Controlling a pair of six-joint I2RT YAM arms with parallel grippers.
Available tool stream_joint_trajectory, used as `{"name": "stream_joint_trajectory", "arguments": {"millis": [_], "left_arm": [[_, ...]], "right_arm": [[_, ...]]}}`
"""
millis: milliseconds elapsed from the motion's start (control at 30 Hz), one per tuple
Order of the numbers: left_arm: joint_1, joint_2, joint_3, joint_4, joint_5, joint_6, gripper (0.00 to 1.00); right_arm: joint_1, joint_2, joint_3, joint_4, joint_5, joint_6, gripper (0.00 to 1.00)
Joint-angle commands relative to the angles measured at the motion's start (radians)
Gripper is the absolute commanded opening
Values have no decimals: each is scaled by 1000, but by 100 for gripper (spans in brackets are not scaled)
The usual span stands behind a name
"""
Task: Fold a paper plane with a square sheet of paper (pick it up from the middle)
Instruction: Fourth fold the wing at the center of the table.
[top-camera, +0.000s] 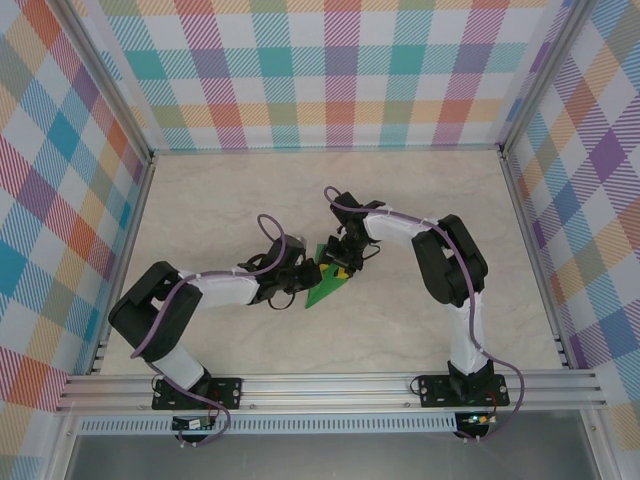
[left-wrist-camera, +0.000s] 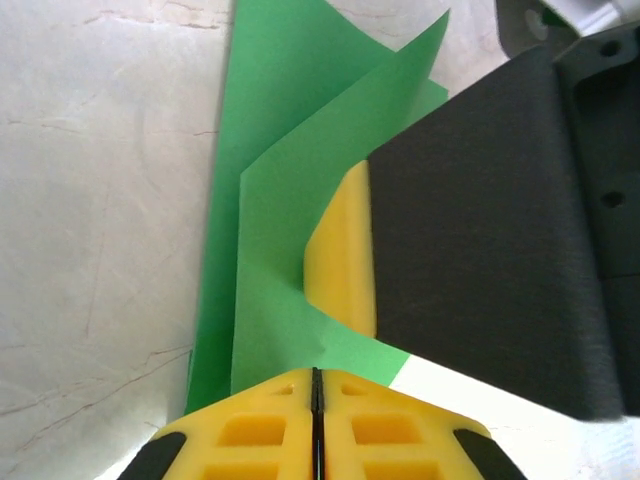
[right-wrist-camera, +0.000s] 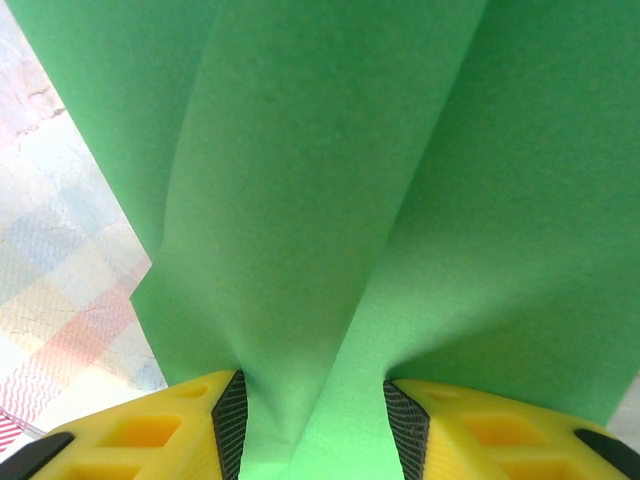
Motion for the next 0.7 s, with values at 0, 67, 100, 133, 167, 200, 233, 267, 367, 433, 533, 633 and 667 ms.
{"name": "stream_joint_trajectory", "arguments": {"millis": [0, 67, 100, 133, 167, 200, 233, 267, 367, 433, 533, 633, 667], "left_arm": [[6, 25, 23, -35, -10, 24, 8], [6, 31, 26, -40, -15, 27, 8], [6, 34, 26, -43, -17, 29, 8], [6, 36, 26, -45, -18, 30, 8], [6, 38, 26, -47, -21, 30, 8], [6, 40, 25, -49, -21, 30, 8], [6, 41, 24, -50, -23, 30, 8], [6, 43, 23, -51, -27, 31, 7], [6, 44, 20, -56, -36, 30, 7], [6, 47, 19, -58, -39, 30, 7], [6, 50, 19, -59, -38, 30, 7], [6, 55, 16, -59, -36, 30, 6], [6, 56, 14, -58, -36, 28, 6]], "right_arm": [[5, 122, -62, -74, 129, -18, 46], [5, 124, -62, -74, 129, -18, 46], [5, 125, -61, -75, 129, -18, 46], [5, 127, -60, -76, 129, -18, 46], [5, 127, -60, -77, 130, -18, 46], [5, 128, -60, -77, 130, -19, 46], [5, 130, -61, -77, 129, -18, 46], [5, 130, -62, -77, 129, -18, 46], [5, 132, -60, -80, 129, -18, 46], [5, 134, -60, -81, 130, -18, 46], [5, 138, -59, -82, 130, -21, 46], [5, 141, -60, -83, 132, -20, 46], [6, 142, -60, -84, 132, -20, 46]]}}
